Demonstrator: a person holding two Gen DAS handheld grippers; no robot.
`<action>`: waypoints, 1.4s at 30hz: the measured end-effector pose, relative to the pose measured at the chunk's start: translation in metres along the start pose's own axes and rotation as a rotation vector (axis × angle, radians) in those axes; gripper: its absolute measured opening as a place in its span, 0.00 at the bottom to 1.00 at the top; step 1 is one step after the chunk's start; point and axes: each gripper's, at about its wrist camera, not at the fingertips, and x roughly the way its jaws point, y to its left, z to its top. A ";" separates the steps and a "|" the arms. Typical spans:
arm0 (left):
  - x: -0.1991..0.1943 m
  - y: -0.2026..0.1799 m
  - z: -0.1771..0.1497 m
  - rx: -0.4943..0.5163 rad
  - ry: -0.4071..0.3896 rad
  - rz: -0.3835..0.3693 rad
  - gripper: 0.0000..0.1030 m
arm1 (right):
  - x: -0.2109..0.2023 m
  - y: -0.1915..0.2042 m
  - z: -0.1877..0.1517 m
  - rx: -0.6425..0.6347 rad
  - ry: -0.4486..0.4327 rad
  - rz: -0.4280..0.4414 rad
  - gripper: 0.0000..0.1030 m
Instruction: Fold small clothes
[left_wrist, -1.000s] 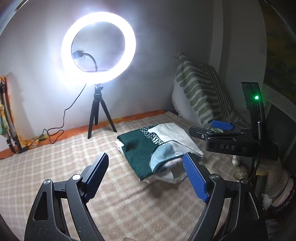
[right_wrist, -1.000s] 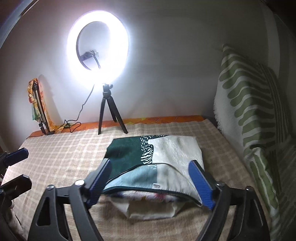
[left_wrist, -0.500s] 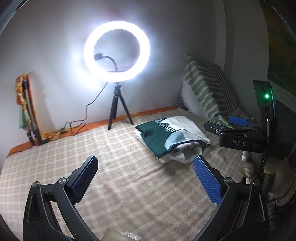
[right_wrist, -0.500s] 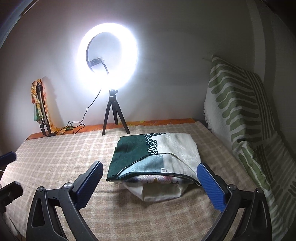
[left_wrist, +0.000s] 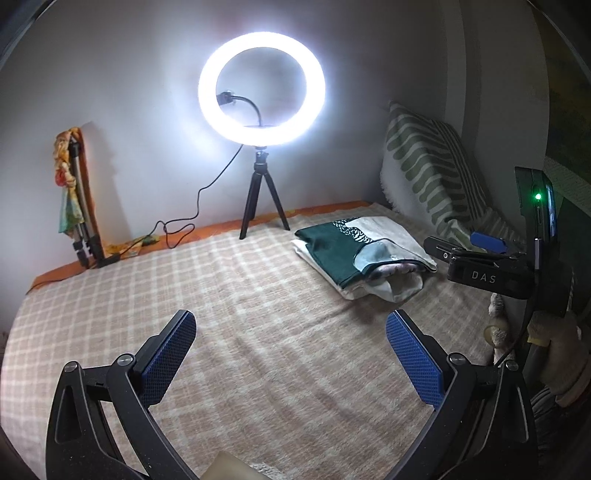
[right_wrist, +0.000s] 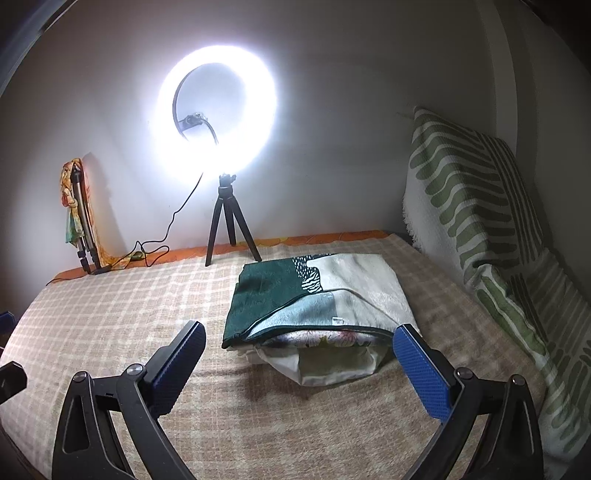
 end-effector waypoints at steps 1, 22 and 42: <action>0.000 0.002 -0.002 -0.007 0.000 0.000 1.00 | 0.001 0.000 -0.001 0.005 0.001 0.000 1.00; 0.009 0.016 -0.015 -0.005 0.034 0.033 1.00 | 0.008 0.010 -0.011 -0.031 0.012 -0.028 1.00; 0.005 0.015 -0.016 0.001 0.029 0.024 1.00 | 0.005 0.013 -0.010 -0.032 0.004 -0.037 1.00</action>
